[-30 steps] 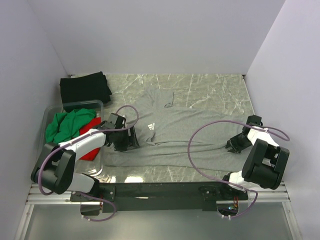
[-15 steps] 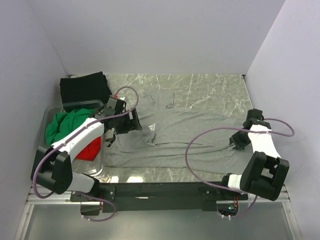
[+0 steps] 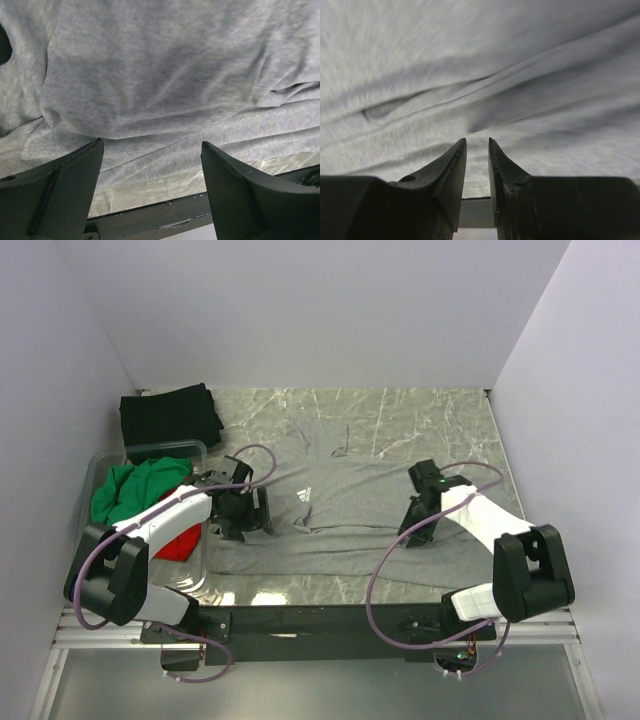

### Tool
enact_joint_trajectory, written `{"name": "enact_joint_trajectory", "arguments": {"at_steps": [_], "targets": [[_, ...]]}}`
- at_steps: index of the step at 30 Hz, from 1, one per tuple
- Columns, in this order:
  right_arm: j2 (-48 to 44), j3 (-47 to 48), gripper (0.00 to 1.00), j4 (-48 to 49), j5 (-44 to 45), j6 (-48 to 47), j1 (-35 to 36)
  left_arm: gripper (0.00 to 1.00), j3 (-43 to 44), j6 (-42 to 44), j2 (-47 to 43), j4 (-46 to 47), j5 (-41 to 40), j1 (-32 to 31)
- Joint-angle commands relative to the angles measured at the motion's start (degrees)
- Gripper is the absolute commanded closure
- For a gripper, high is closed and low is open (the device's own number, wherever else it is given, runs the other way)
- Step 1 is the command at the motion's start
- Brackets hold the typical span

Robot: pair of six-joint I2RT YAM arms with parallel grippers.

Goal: Fold and stack the t-shirts
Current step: Fold the tshirt

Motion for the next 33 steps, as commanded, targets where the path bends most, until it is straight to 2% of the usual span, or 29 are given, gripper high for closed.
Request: {"name": "enact_joint_trajectory", "arguments": {"at_steps": [1,6,9,17,24,33], "targets": [[2.13,-1.03,0.69,3.85,-4.15,1.08,4.82,0.15,-0.9,-0.48,0.28,-1.67,-0.55,-0.18],[6.35,-1.47,0.69,5.35,-5.39,2.84,10.88,0.15,-2.4,-1.1,-0.34,-1.94,-1.52,-0.09],[7.5,-2.17,0.7,5.27,-4.87,3.28,12.03,0.15,-3.45,-1.45,-0.25,-2.03,-2.49,-0.09],[9.0,-5.86,0.7,2.72,-2.05,5.65,12.3,0.14,-2.75,-2.86,4.41,-3.87,-6.79,0.43],[8.03,-5.07,0.69,-1.5,-0.04,6.97,13.0,0.13,-2.22,-3.47,1.25,-6.07,-8.55,0.52],[6.01,-7.97,0.69,-3.61,0.05,7.15,13.27,0.13,-1.87,-3.38,1.86,-7.04,-8.47,0.52]]}}
